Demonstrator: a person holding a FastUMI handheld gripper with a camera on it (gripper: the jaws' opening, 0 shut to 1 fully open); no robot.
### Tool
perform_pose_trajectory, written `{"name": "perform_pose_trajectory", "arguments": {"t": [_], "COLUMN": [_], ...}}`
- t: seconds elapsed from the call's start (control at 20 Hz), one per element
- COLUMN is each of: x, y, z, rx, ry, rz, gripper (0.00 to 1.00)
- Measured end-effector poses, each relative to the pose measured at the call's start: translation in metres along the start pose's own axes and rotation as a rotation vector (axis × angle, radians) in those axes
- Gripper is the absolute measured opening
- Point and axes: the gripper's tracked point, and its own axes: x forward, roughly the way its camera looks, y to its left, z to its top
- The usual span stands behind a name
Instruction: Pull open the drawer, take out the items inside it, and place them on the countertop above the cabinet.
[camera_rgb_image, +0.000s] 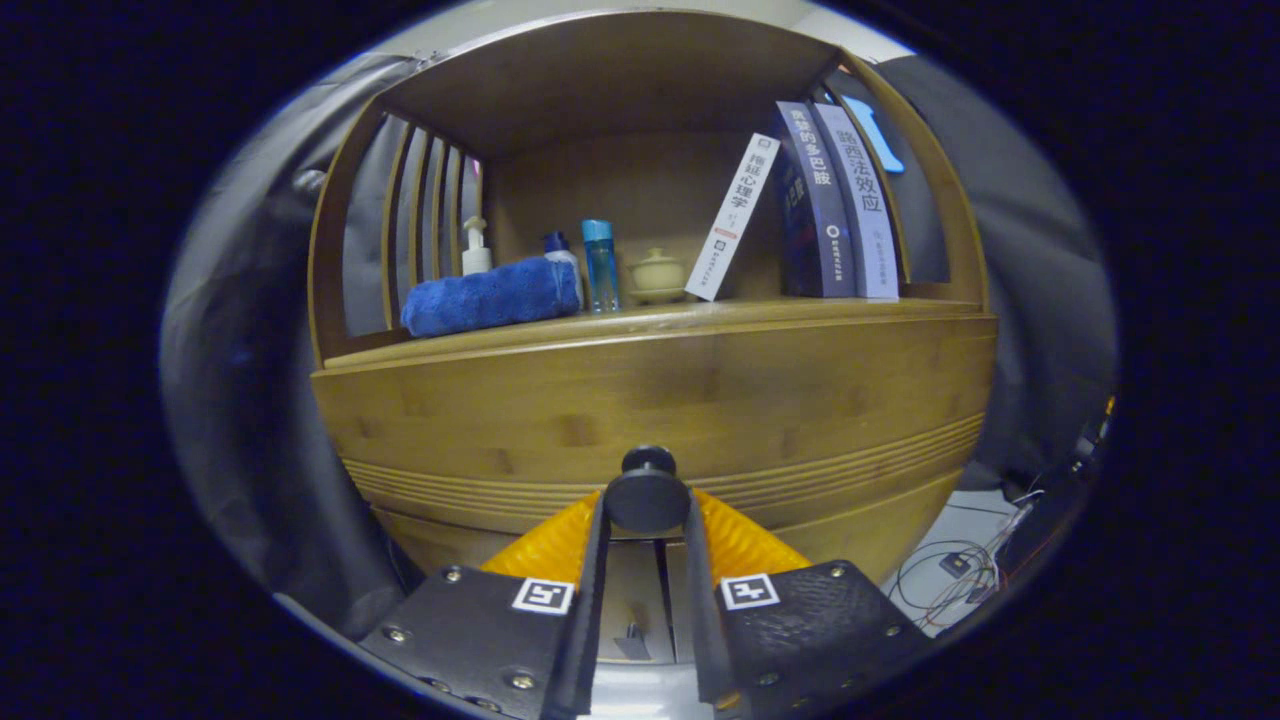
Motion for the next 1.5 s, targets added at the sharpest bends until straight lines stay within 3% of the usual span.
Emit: {"name": "perform_pose_trajectory", "arguments": {"t": [0.05,0.2,0.25,0.3,0.4,0.5,0.7,0.9,1.0,1.15,1.3,1.5], "x": [-0.003,-0.017,-0.022,-0.026,-0.031,-0.034,-0.028,-0.015,-0.008,0.001,0.001,0.016], "y": [-0.001,-0.007,-0.007,-0.007,-0.022,-0.024,-0.033,-0.009,-0.01,0.007,0.005,0.002], "z": [-0.001,-0.027,-0.02,-0.006,0.027,0.046,0.033,0.02,0.018,0.023,0.024,0.026], "rx": [-0.001,0.014,0.028,0.019,-0.053,-0.062,-0.023,0.037,-0.012,-0.009,-0.057,-0.026], "ry": [0.001,0.06,0.038,-0.028,-0.129,-0.169,-0.13,-0.073,-0.057,-0.078,-0.099,-0.113], "rz": [-0.003,-0.018,-0.02,-0.025,-0.104,-0.083,-0.095,-0.031,-0.049,0.003,-0.018,0.019], "gripper": [0.39,0.14,0.04,0.03,0.04,0.07,0.6,0.62,0.62,0.62,0.52,0.41]}}
